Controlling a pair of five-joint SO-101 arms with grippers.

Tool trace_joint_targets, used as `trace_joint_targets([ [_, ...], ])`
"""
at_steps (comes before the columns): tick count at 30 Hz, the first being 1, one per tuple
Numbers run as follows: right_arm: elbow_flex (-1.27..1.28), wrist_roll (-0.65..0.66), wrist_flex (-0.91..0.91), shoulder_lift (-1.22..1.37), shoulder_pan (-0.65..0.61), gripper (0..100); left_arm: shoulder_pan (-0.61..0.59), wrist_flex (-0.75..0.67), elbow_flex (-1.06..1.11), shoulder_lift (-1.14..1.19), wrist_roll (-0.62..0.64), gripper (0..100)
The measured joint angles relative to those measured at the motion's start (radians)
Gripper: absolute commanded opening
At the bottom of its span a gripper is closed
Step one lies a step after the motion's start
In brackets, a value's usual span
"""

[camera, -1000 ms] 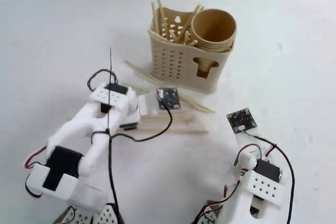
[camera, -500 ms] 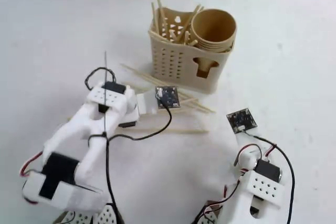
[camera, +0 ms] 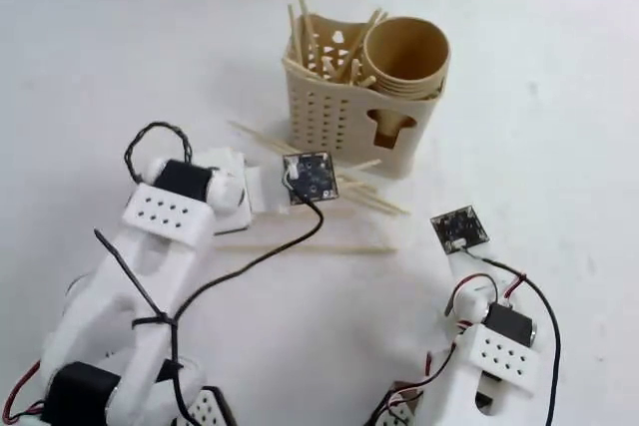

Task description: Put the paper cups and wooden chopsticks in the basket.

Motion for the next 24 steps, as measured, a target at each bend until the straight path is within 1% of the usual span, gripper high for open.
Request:
trace_joint_targets([
  [9,0.000,0.000,0.000,0.000,0.000,1.7,0.000,0.014,-0.002,0.000,0.014,3],
  [12,0.000,0.000,0.000,0.000,0.000,1.7,0.002,0.055,-0.040,0.000,0.058,3],
  [15,0.000,0.000,0.000,0.000,0.000,1.7,0.034,0.089,-0.061,0.005,0.084,3],
  [17,0.000,0.000,0.000,0.000,0.000,1.7,0.054,0.089,-0.063,0.005,0.110,6],
  [20,0.000,0.000,0.000,0.000,0.000,1.7,0.060,0.054,-0.040,0.005,0.129,11],
  [24,0.000,0.000,0.000,0.000,0.000,1.7,0.052,-0.077,0.072,0.005,0.133,12],
])
